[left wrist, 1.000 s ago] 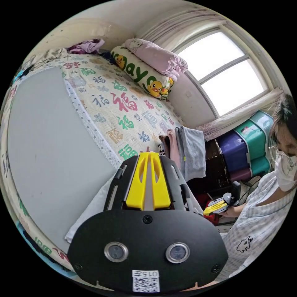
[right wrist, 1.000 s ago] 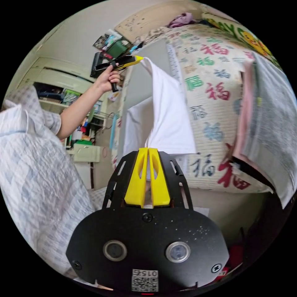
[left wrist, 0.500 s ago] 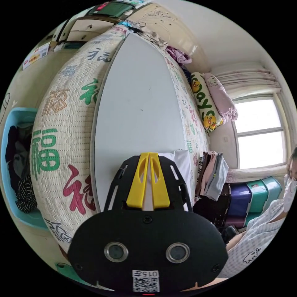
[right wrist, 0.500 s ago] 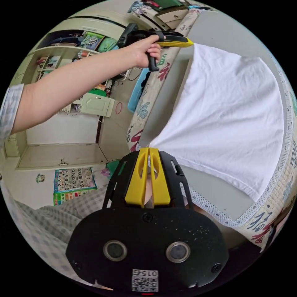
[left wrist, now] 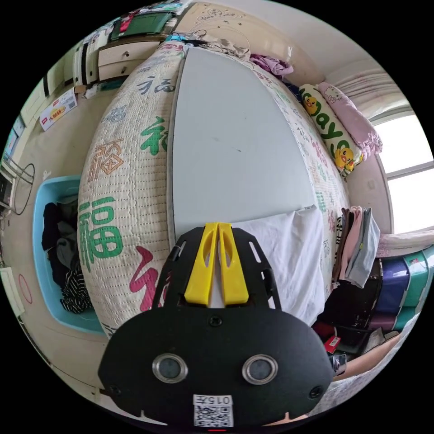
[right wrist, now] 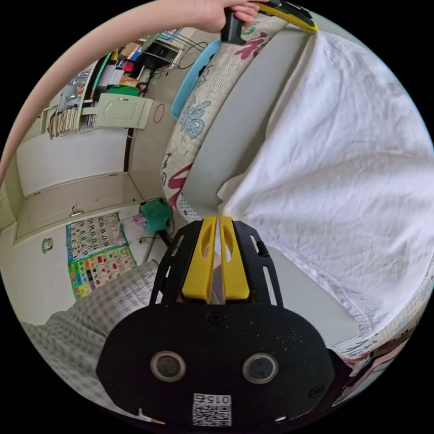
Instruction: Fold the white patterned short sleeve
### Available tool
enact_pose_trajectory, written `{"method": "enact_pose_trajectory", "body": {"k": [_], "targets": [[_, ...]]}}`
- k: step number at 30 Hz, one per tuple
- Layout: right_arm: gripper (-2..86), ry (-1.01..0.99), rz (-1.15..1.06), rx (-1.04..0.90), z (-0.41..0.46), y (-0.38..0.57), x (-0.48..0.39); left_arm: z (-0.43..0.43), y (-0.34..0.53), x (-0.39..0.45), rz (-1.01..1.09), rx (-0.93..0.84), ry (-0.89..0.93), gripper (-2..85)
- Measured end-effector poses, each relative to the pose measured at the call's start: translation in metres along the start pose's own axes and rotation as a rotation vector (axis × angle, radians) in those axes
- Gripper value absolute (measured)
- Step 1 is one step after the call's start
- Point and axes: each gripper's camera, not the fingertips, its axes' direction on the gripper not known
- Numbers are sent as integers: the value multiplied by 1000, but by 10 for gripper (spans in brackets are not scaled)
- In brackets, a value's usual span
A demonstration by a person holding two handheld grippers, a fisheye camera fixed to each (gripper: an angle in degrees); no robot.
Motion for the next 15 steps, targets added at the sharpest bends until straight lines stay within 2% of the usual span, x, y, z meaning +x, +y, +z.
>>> {"method": "enact_pose_trajectory", "body": {"k": [2,5,8,12,15], "targets": [[15,-208,-163,-47,3,1,-13,-4,-1,3,2,-1,-16,-8],[36,-316,-355,6,-40,26,-12,-11,-2,1,-27,-13,-14,-7],[54,-227,-349,157,-118,44,57,-32,2,-2,-91,51,-58,-4],[73,-11,-193,348,-220,46,194,-66,19,4,-165,166,38,4],[76,33,-149,429,-273,17,279,-61,26,20,-158,131,72,12]]}}
